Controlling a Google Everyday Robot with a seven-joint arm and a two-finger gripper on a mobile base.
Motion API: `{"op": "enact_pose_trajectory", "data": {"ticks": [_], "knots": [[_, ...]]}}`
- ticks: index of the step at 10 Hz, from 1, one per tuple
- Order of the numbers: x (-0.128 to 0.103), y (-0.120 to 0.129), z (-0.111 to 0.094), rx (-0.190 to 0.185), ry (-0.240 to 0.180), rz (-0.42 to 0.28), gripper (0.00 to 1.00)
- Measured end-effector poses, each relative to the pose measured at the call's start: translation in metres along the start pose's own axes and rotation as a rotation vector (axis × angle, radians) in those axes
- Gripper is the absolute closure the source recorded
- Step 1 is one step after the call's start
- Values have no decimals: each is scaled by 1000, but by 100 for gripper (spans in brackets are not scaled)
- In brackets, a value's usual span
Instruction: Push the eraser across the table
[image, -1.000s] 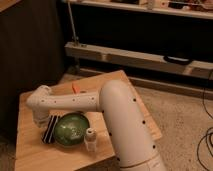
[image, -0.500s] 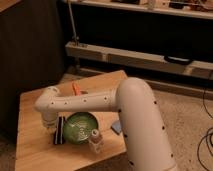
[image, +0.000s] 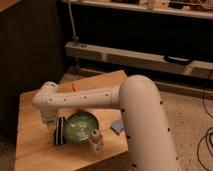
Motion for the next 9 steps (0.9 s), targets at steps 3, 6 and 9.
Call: {"op": "enact_pose_trajectory", "data": {"ticks": [3, 6, 9], "knots": [[15, 6, 9, 19, 5, -29, 100], [21, 8, 3, 12, -6, -44, 100], [24, 8, -1, 3, -2, -51, 100]]}}
